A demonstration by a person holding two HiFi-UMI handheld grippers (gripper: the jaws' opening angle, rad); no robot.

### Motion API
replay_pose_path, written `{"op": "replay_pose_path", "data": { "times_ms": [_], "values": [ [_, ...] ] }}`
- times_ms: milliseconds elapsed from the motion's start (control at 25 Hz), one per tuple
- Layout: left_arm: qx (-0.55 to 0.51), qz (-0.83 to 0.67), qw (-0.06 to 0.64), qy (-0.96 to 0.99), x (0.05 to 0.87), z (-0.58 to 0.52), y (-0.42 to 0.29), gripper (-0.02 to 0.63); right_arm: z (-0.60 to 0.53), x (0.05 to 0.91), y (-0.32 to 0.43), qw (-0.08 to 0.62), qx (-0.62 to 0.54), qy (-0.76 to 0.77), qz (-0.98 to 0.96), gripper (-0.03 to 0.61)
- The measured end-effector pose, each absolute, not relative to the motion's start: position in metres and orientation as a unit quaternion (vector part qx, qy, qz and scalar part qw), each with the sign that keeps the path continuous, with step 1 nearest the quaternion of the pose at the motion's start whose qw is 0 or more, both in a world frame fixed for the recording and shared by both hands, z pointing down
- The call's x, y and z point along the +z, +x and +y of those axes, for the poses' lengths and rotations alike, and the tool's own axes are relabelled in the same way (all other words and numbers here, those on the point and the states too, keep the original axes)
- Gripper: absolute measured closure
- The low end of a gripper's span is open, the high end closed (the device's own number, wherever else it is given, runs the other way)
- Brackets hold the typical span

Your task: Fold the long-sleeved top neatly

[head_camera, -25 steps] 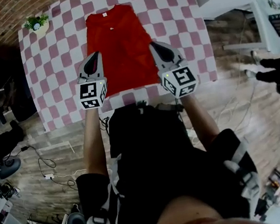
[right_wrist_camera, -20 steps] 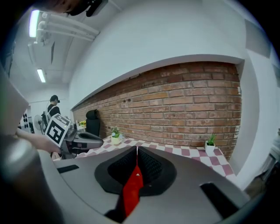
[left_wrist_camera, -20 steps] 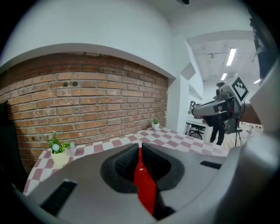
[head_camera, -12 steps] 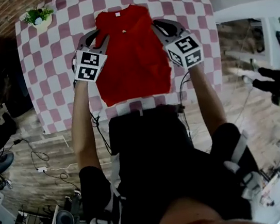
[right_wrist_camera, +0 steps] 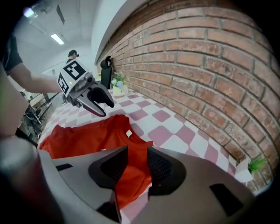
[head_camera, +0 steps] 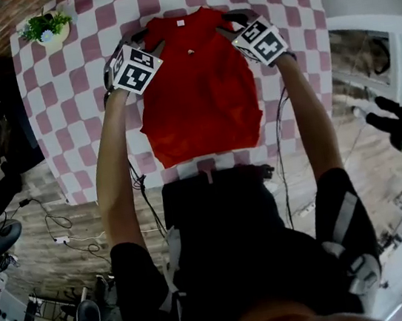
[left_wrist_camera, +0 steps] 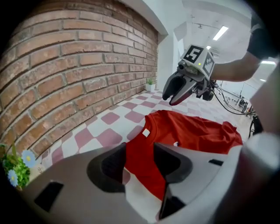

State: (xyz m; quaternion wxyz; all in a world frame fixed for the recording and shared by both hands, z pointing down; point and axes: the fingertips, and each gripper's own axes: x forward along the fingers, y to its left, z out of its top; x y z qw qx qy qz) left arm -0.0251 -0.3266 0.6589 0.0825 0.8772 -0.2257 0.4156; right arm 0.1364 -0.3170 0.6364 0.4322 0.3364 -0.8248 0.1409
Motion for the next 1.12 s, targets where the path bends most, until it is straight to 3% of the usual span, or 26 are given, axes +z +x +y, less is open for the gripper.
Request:
{"op": "replay_pose_path", "data": {
  "times_ms": [440, 680, 920, 1120],
  "values": [
    [0.481, -0.164, 0.096, 0.856, 0.719, -0.368, -0.030, 0.426, -0.373, 0.714, 0.151, 0.506, 0.152, 0.284, -0.800, 0.439],
    [0.494, -0.149, 0.115, 0.849, 0.731, -0.370, -0.028, 0.428, -0.378, 0.731, 0.152, 0.513, 0.172, 0.269, -0.797, 0.451],
    [0.477, -0.163, 0.128, 0.854, 0.726, -0.369, -0.033, 0.559, -0.371, 0.726, 0.152, 0.508, 0.181, 0.260, -0.801, 0.543],
    [0.467, -0.183, 0.104, 0.859, 0.714, -0.367, -0.031, 0.577, -0.373, 0.709, 0.156, 0.501, 0.161, 0.280, -0.803, 0.546]
  ]
}}
